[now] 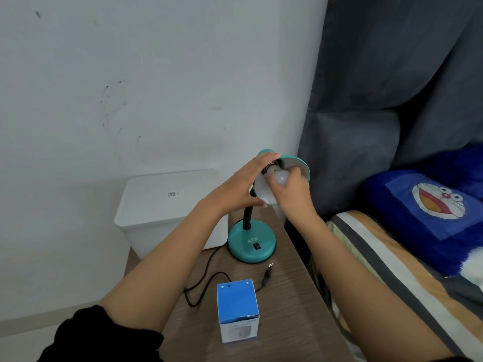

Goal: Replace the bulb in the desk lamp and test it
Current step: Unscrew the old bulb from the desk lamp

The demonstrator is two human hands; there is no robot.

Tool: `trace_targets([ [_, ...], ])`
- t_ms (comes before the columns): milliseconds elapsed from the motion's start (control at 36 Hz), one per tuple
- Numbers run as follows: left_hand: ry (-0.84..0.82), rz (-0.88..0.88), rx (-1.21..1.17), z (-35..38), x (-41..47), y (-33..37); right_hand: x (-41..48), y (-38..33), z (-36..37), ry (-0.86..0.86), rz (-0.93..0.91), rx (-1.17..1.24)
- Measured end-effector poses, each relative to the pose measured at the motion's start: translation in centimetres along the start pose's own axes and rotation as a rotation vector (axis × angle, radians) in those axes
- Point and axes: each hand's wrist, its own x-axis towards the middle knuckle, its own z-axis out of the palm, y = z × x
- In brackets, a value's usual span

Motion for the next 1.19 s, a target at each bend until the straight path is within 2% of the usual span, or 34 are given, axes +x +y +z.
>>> trace_targets([
  [222, 0.01, 0.006, 0.005, -0.1, -0.1, -0.1, -0.4, 2.1, 0.0, 0.015, -0.343, -0.372],
  [278, 0.015, 0.009, 0.006, 0.0, 0.0, -0.2, -0.3, 2.1, 0.2, -0.01, -0.33, -0.287],
  [389, 0.021, 0.002, -0.006, 0.0, 0.2, -0.2, 0.0, 1.0, 0.4, -0.036, -0.141, 0.003],
  [472, 0.004, -0.002, 0.011, 0.0, 0.2, -0.1, 0.2, 0.9, 0.1, -0.036, -0.131, 0.029],
  [667, -0.002, 0.002, 0.027, 0.0, 0.0, 0.0, -0.2, 1.1, 0.0, -0.056, -0.263, -0.258],
  [778, 0.002, -0.03, 0.004, -0.1, 0.0, -0.2, -0.4, 1.2, -0.6, 0.008, -0.464, -0.655],
  [833, 0.005, -0.039, -0.002, -0.2, 0.0, -0.3, -0.5, 1.4, -0.9, 0.03, -0.522, -0.735],
  [944, 0.002, -0.028, 0.008, 0.0, 0.1, -0.1, -0.8, 1.9, -1.3, 0.065, -0.55, -0.697],
  [1194, 0.011, -0.04, 0.033, 0.3, -0.3, 0.4, -3.2, 2.7, -1.9, 0.041, -0.29, -0.12],
])
